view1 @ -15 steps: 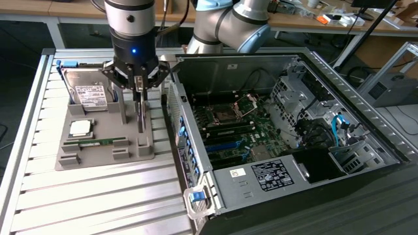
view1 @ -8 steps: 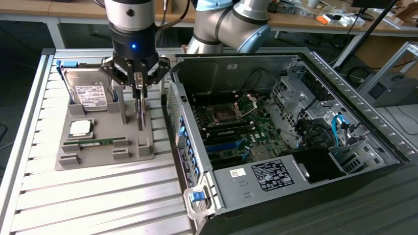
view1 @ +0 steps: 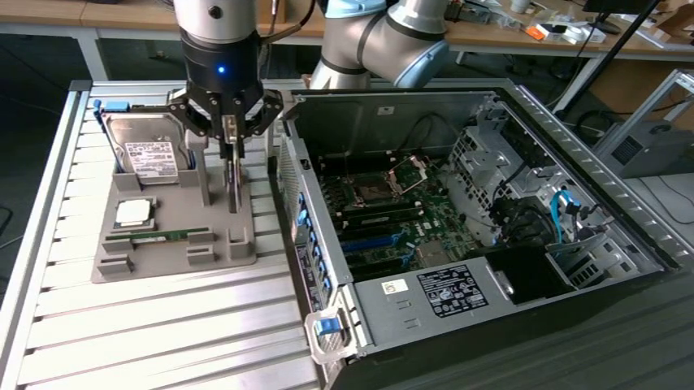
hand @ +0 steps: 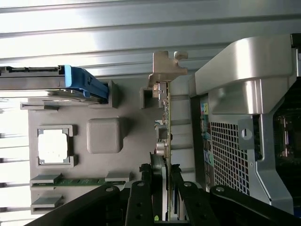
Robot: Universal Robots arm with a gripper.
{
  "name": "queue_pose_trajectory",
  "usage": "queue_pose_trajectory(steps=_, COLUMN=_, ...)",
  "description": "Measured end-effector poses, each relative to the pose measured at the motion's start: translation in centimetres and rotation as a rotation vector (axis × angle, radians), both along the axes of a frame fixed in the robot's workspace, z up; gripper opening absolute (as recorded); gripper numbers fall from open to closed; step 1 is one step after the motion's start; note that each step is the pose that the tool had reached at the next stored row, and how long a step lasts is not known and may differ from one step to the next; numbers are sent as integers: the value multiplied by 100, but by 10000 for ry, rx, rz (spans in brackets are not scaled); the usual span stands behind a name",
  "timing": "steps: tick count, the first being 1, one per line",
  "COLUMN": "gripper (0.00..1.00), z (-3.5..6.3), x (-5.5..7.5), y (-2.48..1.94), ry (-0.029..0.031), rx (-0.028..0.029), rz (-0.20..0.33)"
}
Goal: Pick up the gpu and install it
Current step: 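Pick up the gpu and move the gpu toward the slot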
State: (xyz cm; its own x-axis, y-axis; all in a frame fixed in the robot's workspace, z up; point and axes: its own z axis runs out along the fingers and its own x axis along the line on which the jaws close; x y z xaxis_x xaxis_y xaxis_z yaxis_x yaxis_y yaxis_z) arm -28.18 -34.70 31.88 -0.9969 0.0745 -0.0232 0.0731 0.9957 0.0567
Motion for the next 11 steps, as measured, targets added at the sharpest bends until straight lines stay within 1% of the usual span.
queue_pose_trajectory(steps=11, gripper=27, z=99, x=0, y=0, ry=1, rx=16, rz=0)
